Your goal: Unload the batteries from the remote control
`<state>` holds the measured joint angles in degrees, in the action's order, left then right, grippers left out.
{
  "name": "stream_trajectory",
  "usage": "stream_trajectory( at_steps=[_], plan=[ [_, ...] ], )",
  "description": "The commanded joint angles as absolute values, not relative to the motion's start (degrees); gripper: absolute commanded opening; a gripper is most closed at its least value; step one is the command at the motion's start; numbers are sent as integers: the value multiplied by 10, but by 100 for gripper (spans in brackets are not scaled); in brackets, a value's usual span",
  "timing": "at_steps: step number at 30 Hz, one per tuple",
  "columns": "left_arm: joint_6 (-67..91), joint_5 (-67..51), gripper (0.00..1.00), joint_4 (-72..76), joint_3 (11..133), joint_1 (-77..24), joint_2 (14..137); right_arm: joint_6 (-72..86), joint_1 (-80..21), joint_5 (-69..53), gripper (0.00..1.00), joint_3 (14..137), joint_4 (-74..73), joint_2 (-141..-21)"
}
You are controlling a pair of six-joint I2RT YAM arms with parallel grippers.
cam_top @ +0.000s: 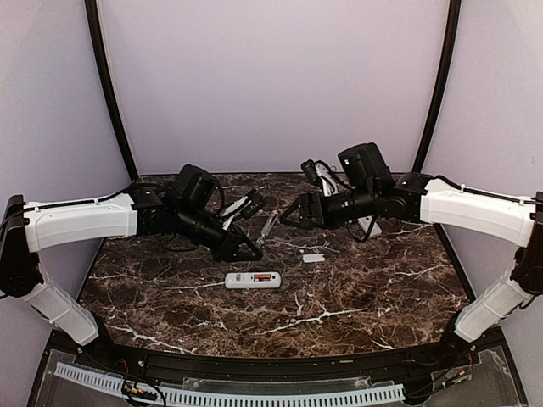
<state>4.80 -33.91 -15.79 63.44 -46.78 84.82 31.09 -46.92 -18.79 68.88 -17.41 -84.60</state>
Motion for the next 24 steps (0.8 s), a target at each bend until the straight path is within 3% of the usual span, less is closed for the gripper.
stream_trajectory(
  at_steps=[1,11,17,24],
  plan=[
    [-50,-320,0,-253,653,-473,863,287,-467,-260,72,685,-167,-837],
    [-60,-319,0,-241,639,-486,867,266,-472,-313,65,687,-155,-858],
    [-57,-312,0,-236,639,-491,873,271,-479,-316,51,689,-143,-872],
    [-53,-312,0,-232,638,-496,878,272,-498,-323,43,693,-132,-890]
  ],
)
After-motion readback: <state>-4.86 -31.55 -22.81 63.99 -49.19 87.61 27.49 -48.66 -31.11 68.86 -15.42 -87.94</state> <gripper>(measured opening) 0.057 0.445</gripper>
